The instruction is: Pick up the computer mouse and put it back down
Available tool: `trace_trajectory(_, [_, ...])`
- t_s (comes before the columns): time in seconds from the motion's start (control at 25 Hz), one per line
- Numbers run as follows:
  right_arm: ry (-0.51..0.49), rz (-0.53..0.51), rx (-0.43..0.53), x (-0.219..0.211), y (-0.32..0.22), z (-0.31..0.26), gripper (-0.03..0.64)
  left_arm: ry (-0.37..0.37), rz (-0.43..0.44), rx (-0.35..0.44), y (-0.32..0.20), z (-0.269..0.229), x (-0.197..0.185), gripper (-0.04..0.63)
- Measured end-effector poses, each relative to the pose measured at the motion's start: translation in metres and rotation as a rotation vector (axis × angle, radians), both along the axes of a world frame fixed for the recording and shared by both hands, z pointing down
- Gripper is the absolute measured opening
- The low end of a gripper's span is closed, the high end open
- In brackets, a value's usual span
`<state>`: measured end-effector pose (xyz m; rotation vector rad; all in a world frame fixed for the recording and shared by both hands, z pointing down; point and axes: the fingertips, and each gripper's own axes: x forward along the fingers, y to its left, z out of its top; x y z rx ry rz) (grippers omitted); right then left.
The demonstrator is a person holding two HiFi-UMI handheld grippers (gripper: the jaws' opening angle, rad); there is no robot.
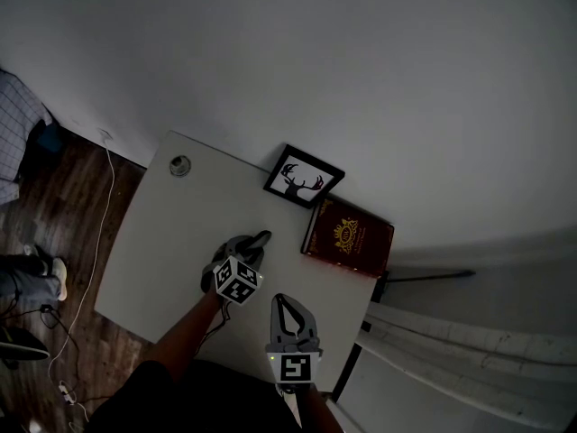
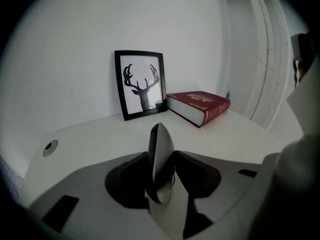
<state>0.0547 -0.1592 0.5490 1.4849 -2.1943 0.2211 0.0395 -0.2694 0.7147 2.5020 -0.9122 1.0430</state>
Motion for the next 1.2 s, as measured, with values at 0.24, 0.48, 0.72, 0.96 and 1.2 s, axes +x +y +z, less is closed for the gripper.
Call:
trace_trajectory(0.24, [0.006, -0.011, -0.010, -0.001, 0.001, 0.002, 0.021, -0.010, 0.001, 0.012, -0.002, 0.000, -0.002, 0.209])
trace_trajectory(0.48, [0.005, -0.012, -0.015, -0.001, 0.000, 0.004, 0.021, -0.028, -0.006, 0.011, -0.008, 0.004, -0.007, 0.221])
trace_trajectory(0.72, [-0.006, -0.005, -0.008, 0.000, -0.003, 0.005, 0.021, -0.037, -0.015, 0.013, -0.010, 0.006, -0.010, 0.232])
trace_trajectory(0.96, [-0.013, -0.003, -0.011, 0.001, -0.003, 0.004, 0.021, -0.044, -0.025, 0.016, -0.010, 0.004, -0.012, 0.238])
trace_trajectory(1.2, [-0.012, -0.001, -0.009, 0.003, 0.001, 0.003, 0.021, -0.055, -0.036, 0.027, -0.008, 0.002, -0.016, 0.249])
